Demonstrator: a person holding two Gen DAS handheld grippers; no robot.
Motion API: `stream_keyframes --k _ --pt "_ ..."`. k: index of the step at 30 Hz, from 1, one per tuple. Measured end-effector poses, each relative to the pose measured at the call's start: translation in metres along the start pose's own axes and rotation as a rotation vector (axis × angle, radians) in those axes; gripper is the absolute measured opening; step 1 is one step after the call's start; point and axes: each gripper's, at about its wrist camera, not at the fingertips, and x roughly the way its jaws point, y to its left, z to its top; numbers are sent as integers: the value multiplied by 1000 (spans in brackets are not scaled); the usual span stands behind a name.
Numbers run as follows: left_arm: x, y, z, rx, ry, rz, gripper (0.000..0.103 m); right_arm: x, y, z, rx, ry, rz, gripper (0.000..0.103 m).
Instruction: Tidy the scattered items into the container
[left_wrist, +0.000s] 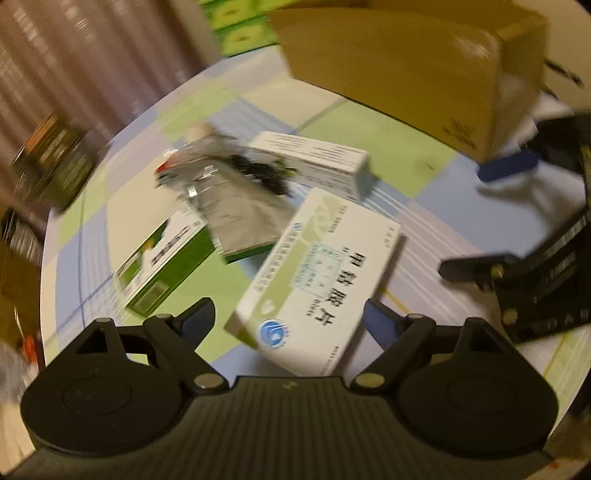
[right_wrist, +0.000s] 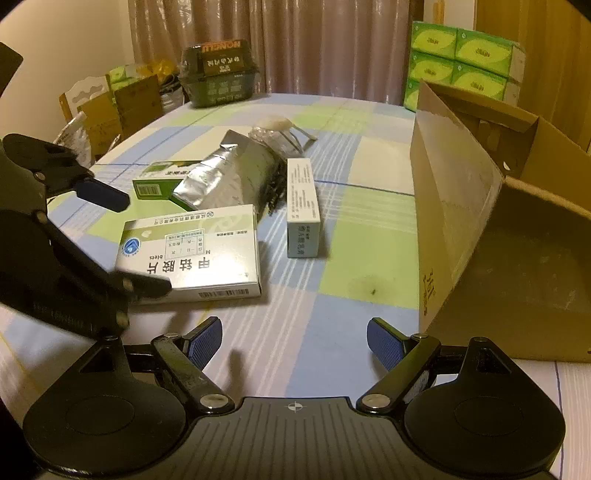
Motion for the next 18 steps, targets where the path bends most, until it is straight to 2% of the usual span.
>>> stream_keyframes --k 6,11,16,18 --pt "13 -14 -1 134 2 -48 83 5 -3 -2 5 11 -5 83" --pt "16 -1 -3 28 44 -110 74 6 -5 -2 11 12 -8 83" --pt "10 7 -8 -1 64 -157 73 5 -5 -2 12 11 -8 83" --pt "10 11 -7 32 49 -159 73 5 -5 -2 11 10 -8 83"
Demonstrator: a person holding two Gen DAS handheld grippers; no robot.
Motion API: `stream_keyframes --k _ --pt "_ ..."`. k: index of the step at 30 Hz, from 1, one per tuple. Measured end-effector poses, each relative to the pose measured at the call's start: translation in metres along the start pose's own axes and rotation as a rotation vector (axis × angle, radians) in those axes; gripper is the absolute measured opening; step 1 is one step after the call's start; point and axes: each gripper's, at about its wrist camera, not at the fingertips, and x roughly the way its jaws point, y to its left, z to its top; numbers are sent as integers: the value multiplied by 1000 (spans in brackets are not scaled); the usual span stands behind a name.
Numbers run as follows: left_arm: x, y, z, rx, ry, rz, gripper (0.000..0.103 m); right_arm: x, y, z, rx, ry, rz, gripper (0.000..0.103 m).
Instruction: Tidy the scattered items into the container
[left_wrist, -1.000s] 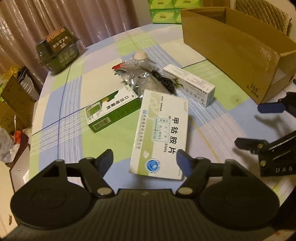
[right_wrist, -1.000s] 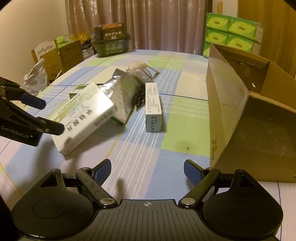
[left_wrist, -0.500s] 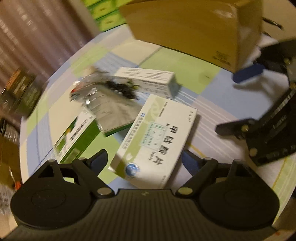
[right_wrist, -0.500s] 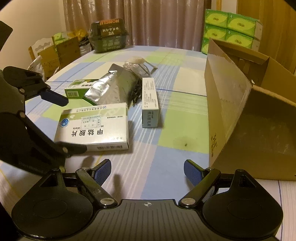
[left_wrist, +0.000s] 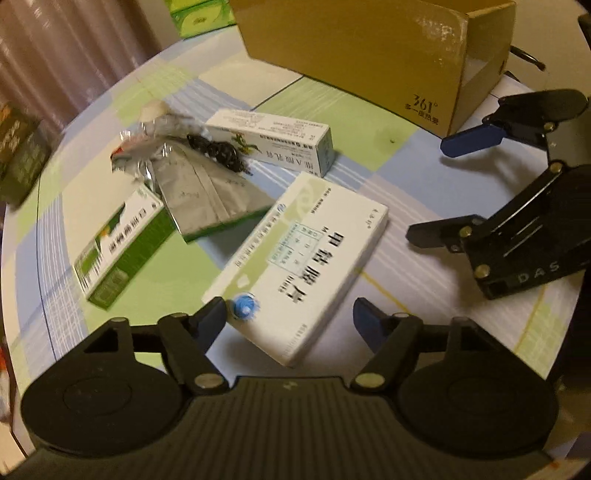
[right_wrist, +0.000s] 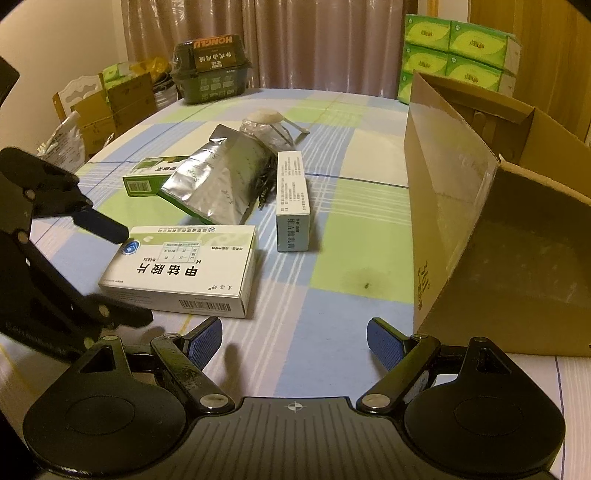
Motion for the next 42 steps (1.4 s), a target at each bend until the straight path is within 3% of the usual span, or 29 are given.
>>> stream_keyframes --k 2,10,15,21,30,37,42 --pt "3 3 4 45 1 2 73 0 0 0 0 -1 -1 83" --pt "27 17 16 114 1 -129 83 0 2 1 -6 4 -3 83" --pt "19 18 11 52 28 -168 74 2 1 2 -5 8 -12 83" --pt "1 18 -13 -102 106 -148 74 4 0 3 -11 7 -12 83" --pt "7 10 -8 -41 44 -171 71 3 3 3 -22 10 -15 83" --pt "0 18 -17 -100 72 -131 68 7 4 10 -41 9 -7 83" --pt "-7 34 -33 -210 82 -75 68 20 3 30 -40 -15 5 83"
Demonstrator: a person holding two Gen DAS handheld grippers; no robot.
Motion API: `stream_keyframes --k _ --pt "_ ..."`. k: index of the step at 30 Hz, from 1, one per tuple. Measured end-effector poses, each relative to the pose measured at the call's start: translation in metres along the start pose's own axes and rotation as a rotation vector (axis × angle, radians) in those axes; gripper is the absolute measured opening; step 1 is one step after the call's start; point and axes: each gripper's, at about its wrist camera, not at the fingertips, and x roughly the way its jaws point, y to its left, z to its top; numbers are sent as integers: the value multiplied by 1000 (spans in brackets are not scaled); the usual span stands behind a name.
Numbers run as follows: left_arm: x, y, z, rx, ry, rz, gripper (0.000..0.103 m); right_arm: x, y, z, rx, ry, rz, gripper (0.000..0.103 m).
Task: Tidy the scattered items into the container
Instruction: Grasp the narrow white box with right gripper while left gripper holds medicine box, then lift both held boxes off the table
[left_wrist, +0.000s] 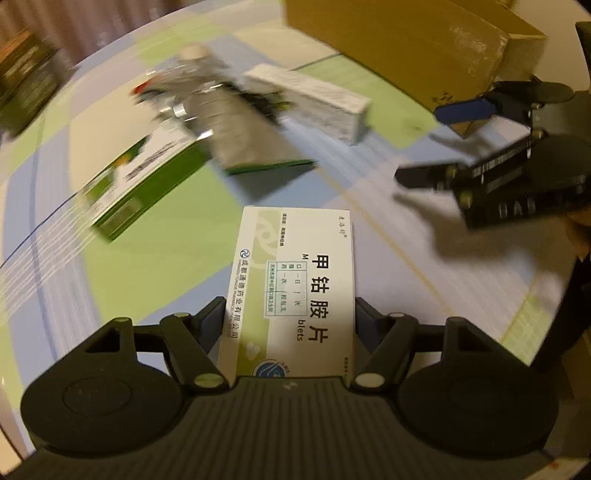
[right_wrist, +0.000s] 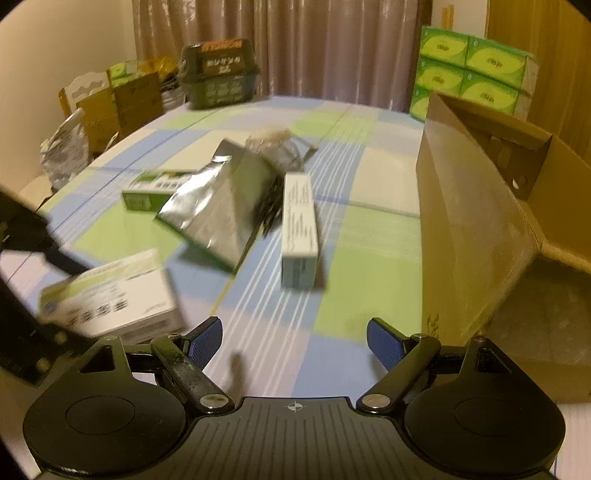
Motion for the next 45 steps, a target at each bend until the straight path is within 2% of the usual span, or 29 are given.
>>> stream_keyframes --k 5,14,16,18,19,21,26,35,36,37,39,45 --pt "1 16 -5 -85 3 32 68 21 -3 23 18 7 16 83" --pt "4 19 -9 -151 -17 31 68 51 -2 38 52 25 -7 80" --pt "3 20 -9 -161 -24 32 68 55 -1 40 59 27 -3 61" --pt "4 19 -9 -169 -30 34 68 60 0 41 57 33 -11 54" --pt "4 19 -9 -172 -32 36 68 61 1 40 57 36 -12 40" --pt "4 18 -10 -179 -37 41 68 63 2 39 52 51 -18 22" --pt "4 11 -13 -174 -37 38 68 47 -1 27 45 73 -9 22" --pt "1 -15 -19 -153 -44 13 67 -16 -18 -24 59 175 20 23" --pt "1 -18 -19 -151 -45 15 68 -20 -16 -28 51 182 20 31" --pt "1 -19 -19 -154 -45 15 68 -24 -14 -31 40 182 13 49" --pt "1 -20 -19 -168 -45 17 68 -29 -12 -34 23 156 7 67" --pt "2 -16 -16 -202 -50 25 68 -21 -5 -23 2 118 7 67"
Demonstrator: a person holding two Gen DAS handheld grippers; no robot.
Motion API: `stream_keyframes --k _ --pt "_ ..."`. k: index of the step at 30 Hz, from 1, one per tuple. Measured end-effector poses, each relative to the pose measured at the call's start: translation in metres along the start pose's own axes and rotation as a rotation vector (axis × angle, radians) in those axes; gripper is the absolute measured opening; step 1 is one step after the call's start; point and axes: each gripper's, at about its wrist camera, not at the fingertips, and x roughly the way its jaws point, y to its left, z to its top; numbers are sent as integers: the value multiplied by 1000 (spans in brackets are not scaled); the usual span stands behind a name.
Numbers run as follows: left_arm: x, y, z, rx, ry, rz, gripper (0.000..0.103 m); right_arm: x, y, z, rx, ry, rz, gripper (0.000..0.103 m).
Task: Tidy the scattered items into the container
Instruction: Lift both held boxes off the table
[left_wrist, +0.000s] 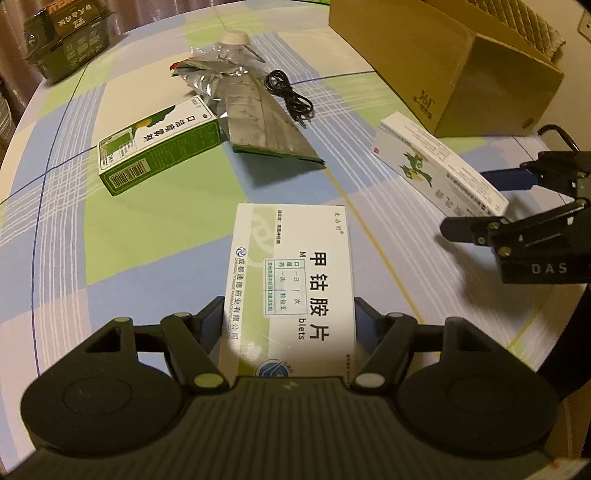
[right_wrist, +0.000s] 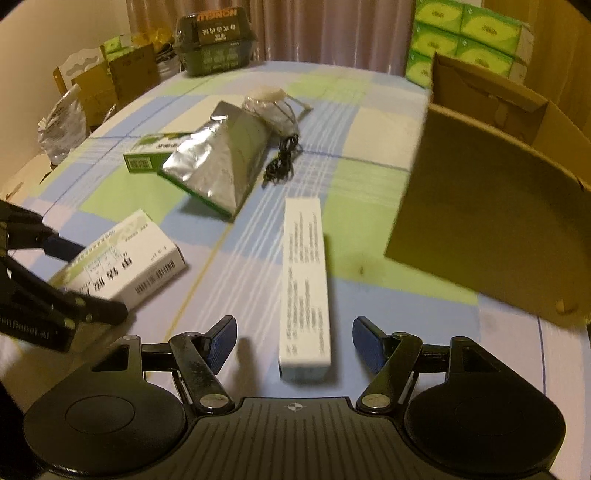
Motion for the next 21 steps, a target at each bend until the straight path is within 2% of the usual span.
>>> stream_keyframes --k 6,12,18,20,21 --pt "6 2 9 -2 -21 6 67 19 0 14 -2 -1 -5 67" --pt "12 -1 14 21 -32 19 68 30 -2 18 -3 9 0 67" --pt "16 1 15 1 -43 13 68 36 -4 22 -2 13 -10 66" --pt "16 1 15 2 -45 17 68 36 -4 23 -7 13 -17 54" --pt "16 0 14 5 -45 19 68 36 -5 23 -7 10 -14 40"
